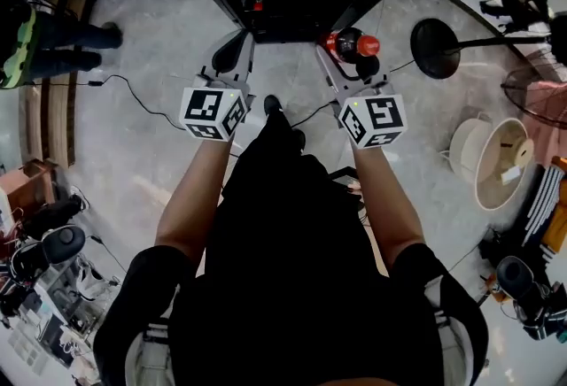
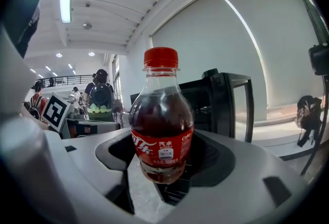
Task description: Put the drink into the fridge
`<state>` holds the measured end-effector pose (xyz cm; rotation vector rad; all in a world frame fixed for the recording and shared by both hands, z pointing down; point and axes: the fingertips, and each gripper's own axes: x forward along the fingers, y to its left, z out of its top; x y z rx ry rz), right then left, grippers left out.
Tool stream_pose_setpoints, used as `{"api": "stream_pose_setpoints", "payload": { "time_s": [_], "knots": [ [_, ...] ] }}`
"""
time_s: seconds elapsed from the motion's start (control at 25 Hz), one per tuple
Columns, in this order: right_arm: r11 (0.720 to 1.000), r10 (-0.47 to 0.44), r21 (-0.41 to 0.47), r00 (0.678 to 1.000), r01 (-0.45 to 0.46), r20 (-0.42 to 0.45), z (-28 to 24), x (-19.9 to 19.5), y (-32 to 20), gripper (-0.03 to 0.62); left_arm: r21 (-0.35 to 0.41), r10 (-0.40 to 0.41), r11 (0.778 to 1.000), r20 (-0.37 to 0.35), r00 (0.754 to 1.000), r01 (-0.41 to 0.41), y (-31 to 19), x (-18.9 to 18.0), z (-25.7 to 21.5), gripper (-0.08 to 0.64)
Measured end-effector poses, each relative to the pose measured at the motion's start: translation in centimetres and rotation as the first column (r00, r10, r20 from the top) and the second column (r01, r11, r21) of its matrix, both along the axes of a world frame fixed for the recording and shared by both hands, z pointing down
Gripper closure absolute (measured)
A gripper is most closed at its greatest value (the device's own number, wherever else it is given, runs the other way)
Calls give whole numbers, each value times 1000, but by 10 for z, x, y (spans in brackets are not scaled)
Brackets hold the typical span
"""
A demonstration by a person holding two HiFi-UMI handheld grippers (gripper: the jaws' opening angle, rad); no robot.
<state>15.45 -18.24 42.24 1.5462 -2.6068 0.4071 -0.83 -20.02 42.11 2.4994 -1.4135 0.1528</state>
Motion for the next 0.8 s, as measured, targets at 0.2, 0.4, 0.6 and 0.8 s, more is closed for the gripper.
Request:
{"api": "stream_pose_setpoints", "payload": {
  "time_s": [0.2, 0.4, 0.6, 0.8],
  "knots": [
    [1000, 12, -7, 1000, -12, -29, 27, -19, -57, 290, -28, -22, 999, -4, 1000, 21, -47, -10, 37, 545],
    [1000, 5, -14, 999, -6, -48, 63, -38, -108, 290, -45, -45, 998, -27, 999, 43, -93, -15, 73, 545],
    [1000, -14, -15, 998, 13, -58, 102, -48, -153, 290, -52, -62, 997, -27, 998, 61, -132, -7, 105, 545],
    [999, -46, -12, 997, 45, -68, 144, -53, -191, 290, -50, -115, 992, -30, 993, 113, -154, 4, 134, 545]
  ]
}}
